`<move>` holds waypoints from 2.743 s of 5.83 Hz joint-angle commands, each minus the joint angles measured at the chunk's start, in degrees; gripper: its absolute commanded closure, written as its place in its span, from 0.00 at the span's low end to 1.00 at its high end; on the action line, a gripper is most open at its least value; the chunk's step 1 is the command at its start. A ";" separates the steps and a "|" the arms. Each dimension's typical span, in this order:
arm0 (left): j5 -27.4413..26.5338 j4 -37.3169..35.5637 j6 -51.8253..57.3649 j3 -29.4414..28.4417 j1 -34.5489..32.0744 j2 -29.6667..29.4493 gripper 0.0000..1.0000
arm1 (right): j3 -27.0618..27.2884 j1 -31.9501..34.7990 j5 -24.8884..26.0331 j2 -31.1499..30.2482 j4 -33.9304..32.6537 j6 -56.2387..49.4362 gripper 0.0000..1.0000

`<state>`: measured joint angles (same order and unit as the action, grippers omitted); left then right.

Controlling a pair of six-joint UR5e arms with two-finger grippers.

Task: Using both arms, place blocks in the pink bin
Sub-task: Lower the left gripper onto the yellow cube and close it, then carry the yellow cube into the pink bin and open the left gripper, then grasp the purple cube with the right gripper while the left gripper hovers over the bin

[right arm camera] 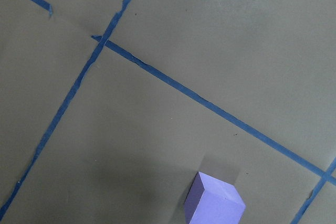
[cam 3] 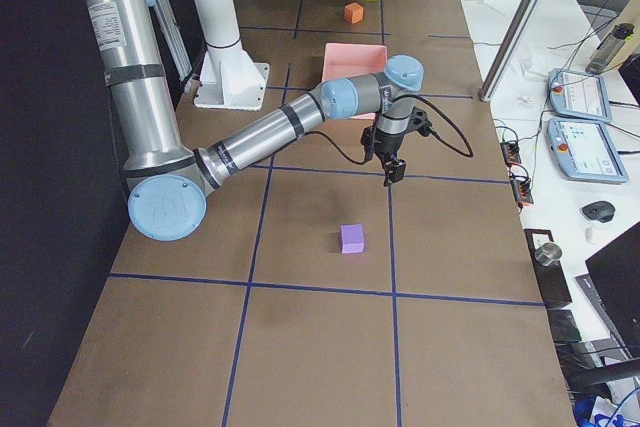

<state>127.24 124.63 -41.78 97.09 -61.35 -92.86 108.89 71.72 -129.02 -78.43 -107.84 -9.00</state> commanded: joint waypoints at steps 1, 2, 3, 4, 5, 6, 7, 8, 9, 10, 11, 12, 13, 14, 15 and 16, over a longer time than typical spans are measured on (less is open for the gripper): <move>-0.50 -8.02 -7.83 7.90 0.52 -5.71 0.64 | 0.45 0.00 0.00 -0.49 -0.01 0.57 0.00; -1.03 -16.70 -10.49 9.07 2.09 -11.85 0.64 | 0.53 0.00 0.00 -1.10 -0.01 0.57 0.00; -6.25 -21.74 -16.26 10.21 8.55 -16.35 0.64 | 0.53 0.00 0.00 -1.28 -0.01 0.57 0.00; -10.83 -30.06 -23.37 10.57 15.40 -23.61 0.64 | 0.53 -0.09 0.00 -1.63 -0.01 0.57 0.00; -15.49 -37.97 -32.83 10.23 22.51 -31.34 0.64 | 0.62 0.00 -0.17 -3.20 1.91 0.48 0.00; -16.32 -41.01 -43.11 8.92 25.98 -36.64 0.63 | 0.19 -0.09 -0.18 -4.78 4.63 0.48 0.00; -21.11 -41.13 -51.83 4.38 29.67 -41.39 0.39 | 0.18 -0.09 -0.18 -5.58 5.78 0.57 0.00; -25.42 -41.22 -52.96 0.59 32.49 -44.22 0.09 | 0.18 -0.09 -0.18 -5.68 5.79 0.57 0.00; -25.73 -41.13 -52.27 0.99 32.60 -43.82 0.00 | 0.36 -0.09 -0.26 -5.68 5.80 0.48 0.00; -25.82 -41.22 -52.18 0.99 32.61 -43.73 0.00 | 0.36 -0.09 -0.18 -5.68 5.88 0.39 0.00; -25.82 -41.13 -52.09 0.99 32.61 -43.73 0.00 | 0.10 -0.18 -0.26 -7.42 7.10 0.57 0.00; -25.91 -41.04 -52.00 0.99 32.61 -43.29 0.00 | -1.99 -0.18 -0.26 -9.87 11.72 4.48 0.00; -25.91 -40.96 -51.92 0.99 32.61 -42.85 0.00 | -6.71 -0.79 -0.26 -12.07 23.00 12.18 0.00; -25.99 -40.95 -51.91 0.99 32.61 -42.85 0.00 | -11.81 -3.49 -0.09 -12.53 33.90 21.39 0.00; -25.99 -40.95 -51.91 0.99 32.61 -42.85 0.00 | -14.99 -6.47 1.22 -14.36 42.01 27.23 0.00; -25.99 -40.95 -51.91 1.08 32.61 -42.85 0.00 | -16.67 -7.81 2.80 -15.68 45.40 27.63 0.00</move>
<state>101.26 83.67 -93.69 98.10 -28.74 -135.72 94.48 65.68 -127.64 -92.71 -67.46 16.38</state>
